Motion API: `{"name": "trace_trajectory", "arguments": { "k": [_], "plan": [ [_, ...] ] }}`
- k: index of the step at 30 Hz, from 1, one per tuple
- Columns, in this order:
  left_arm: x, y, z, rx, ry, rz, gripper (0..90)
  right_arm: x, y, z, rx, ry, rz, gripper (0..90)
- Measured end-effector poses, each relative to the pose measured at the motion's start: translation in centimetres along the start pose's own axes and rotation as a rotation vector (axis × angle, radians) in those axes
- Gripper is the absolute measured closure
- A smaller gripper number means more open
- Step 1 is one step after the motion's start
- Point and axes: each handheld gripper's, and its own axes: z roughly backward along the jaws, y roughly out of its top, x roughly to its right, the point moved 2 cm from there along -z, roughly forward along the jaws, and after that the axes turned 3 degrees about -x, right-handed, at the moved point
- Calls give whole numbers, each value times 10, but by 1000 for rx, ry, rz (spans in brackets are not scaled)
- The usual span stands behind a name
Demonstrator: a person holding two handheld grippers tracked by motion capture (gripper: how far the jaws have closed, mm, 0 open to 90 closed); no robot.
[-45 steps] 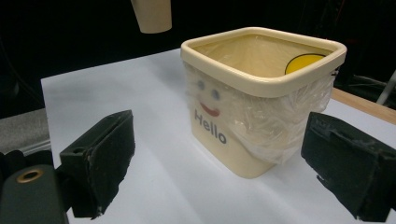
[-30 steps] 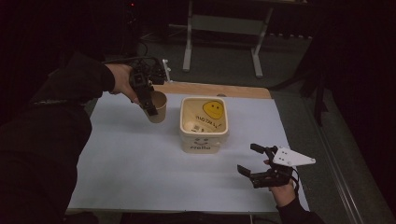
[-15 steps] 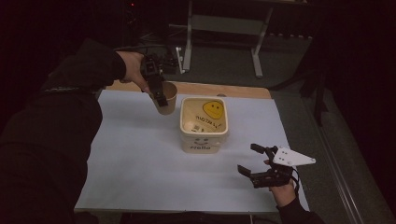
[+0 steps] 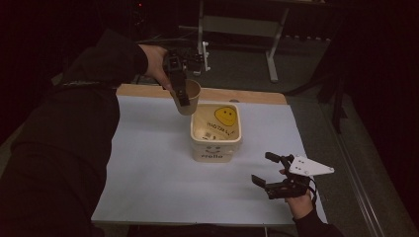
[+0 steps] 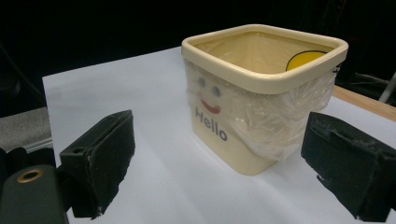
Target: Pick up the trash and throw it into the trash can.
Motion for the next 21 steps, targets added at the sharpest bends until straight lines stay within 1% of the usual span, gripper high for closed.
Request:
{"name": "trace_trajectory", "arguments": {
  "k": [5, 6, 9, 12, 13, 18, 19, 20, 21],
  "plan": [
    [0, 13, 5, 2, 4, -21, 268, 0, 0, 0, 1, 2, 0, 96],
    [0, 13, 5, 2, 4, -21, 268, 0, 0, 0, 1, 2, 0, 96],
    [1, 19, 5, 7, -6, -39, 268, 0, 0, 1, 1, 2, -2, 96],
    [1, 25, 3, -5, -11, -43, 268, 0, 0, 1, 1, 3, -2, 96],
    [1, 27, 3, -2, -14, -50, 268, 0, 0, 1, 1, 4, -2, 96],
    [0, 37, 0, -4, -22, -55, 268, 0, 0, 1, 0, 4, 1, 96],
    [0, 39, 0, -5, -13, -57, 268, -1, 0, 1, -1, 5, 2, 96],
    [-1, 40, -1, 1, -17, -55, 268, -1, 0, 1, -1, 5, 2, 96],
    [-1, 42, -1, -3, -17, -65, 268, -1, 0, 1, -2, 5, 2, 96]
  ]
}}
